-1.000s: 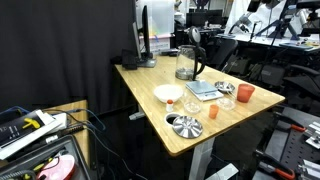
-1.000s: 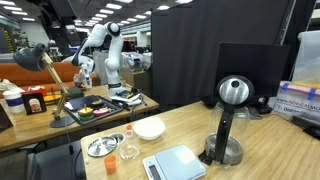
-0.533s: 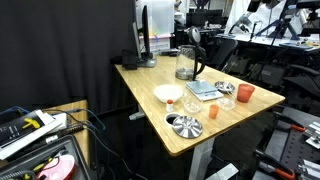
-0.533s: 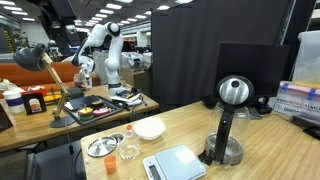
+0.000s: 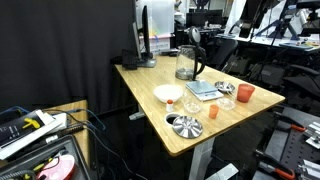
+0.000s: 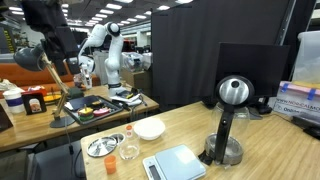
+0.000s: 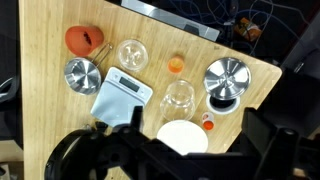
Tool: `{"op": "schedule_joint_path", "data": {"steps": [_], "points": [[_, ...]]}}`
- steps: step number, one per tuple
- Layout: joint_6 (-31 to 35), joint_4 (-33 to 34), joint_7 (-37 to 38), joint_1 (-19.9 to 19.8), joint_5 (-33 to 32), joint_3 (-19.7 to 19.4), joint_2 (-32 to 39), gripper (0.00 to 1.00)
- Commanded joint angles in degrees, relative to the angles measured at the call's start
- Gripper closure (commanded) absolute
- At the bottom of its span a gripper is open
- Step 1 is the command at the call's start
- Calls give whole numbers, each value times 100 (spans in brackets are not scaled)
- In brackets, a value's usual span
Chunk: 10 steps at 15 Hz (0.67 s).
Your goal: Pick the small orange cup and pour its contents into the glass cup
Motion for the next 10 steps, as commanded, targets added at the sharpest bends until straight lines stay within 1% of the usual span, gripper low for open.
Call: {"op": "schedule_joint_path", "data": {"steps": [1,2,4,9,10], "points": [[203,-136,-40,104,53,-117,477,0],[91,-101,37,123,-15,-73,317,0],[159,-145,36,124,-15,-100,514,0],[167,-136,35,122,-14,-105,489,0],[392,-188,43,123,43,-139,522,0]]}}
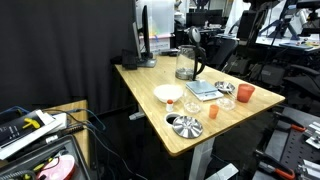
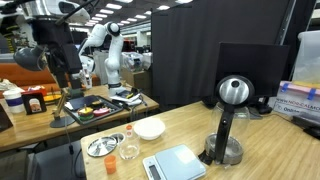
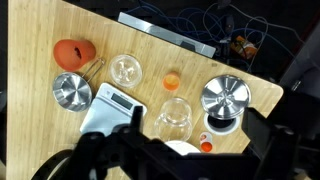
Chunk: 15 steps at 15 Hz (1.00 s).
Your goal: Pick the small orange cup and pour its contents into the glass cup
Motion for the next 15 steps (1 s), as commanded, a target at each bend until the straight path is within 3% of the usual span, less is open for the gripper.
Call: {"op": "schedule_joint_path", "data": {"steps": [1,6,15], "points": [[393,-99,37,88,144,-160,99,0],[1515,-787,83,67,184,-242,-102,0],[1335,-642,61,45,50,-172,79,0]]}}
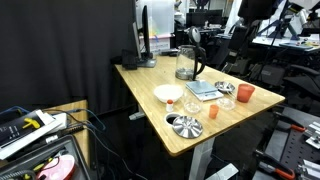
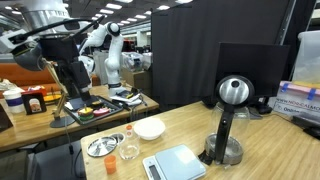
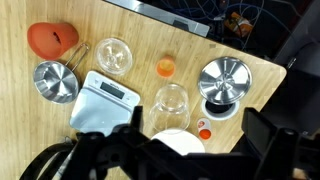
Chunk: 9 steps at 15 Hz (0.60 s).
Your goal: Pick the small orange cup and pour its contents into the glass cup
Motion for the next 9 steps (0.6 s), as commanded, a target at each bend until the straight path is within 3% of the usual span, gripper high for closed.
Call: {"op": "schedule_joint_path", "data": {"steps": [1,9], "points": [[-18,10,15,29,-24,-30,1,0],[361,73,249,-92,-186,155,190,0]]}}
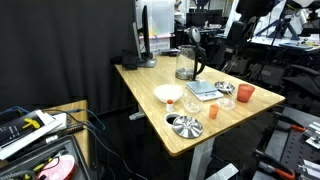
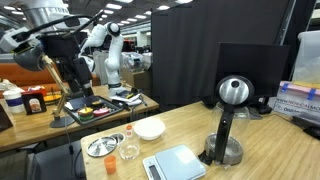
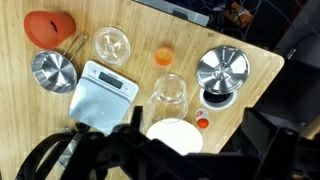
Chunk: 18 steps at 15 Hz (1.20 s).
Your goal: Pick the small orange cup and pour its contents into the glass cup
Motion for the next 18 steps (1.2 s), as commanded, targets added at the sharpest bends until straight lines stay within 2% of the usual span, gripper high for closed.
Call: {"op": "schedule_joint_path", "data": {"steps": [1,3,4,7,12,18], "points": [[183,4,276,-148,-228,161,288,0],[167,-14,368,-166,-187,79,643,0],[18,-26,278,-36,-172,41,321,0],[81,-10,334,-77,-177,19,664,0],[81,6,338,-78,-177,19,657,0],[587,-11,458,-170,-103,-56,1397,0]]}}
